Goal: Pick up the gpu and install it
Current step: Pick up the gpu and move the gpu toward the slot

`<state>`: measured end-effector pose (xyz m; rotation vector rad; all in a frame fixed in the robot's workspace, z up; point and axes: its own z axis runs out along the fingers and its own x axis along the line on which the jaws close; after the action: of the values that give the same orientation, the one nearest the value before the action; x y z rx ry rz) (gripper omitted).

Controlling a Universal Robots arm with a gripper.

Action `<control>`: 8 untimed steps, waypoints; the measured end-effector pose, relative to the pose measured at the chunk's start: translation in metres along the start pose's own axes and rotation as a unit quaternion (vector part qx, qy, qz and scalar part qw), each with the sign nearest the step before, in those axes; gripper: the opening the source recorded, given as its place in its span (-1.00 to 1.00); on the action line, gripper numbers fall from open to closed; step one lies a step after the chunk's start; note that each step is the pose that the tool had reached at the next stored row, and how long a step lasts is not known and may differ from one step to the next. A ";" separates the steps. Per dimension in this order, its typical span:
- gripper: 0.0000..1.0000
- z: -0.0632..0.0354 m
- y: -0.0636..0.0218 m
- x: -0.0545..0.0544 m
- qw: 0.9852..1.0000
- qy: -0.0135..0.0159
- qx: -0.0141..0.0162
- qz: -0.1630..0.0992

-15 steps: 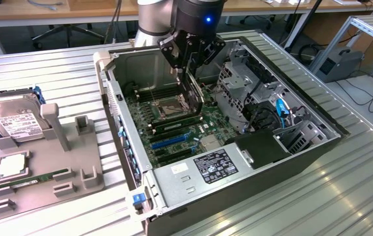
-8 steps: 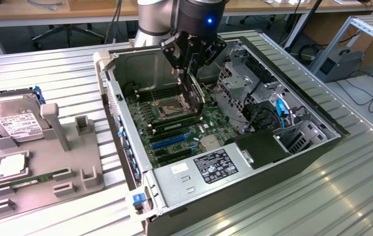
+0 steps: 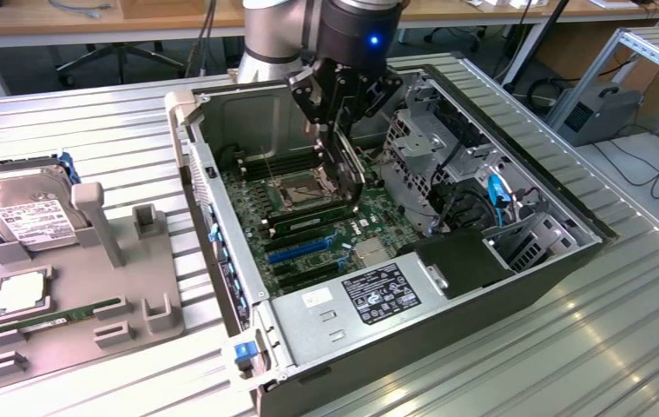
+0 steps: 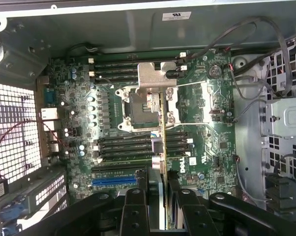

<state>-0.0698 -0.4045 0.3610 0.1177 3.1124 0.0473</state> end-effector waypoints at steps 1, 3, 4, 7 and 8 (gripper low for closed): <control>-0.45 0.0003 0.0000 0.000 1.000 0.000 0.000 0.000; -0.45 0.0012 0.0001 -0.001 1.000 0.000 0.000 0.000; -0.45 0.0015 0.0001 -0.002 1.000 0.000 0.000 0.000; -0.45 0.0032 0.0002 -0.004 1.000 0.000 0.000 0.000; -0.45 0.0038 0.0002 -0.004 1.000 0.000 0.000 0.000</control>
<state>-0.0652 -0.4045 0.3573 0.1176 3.1124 0.0473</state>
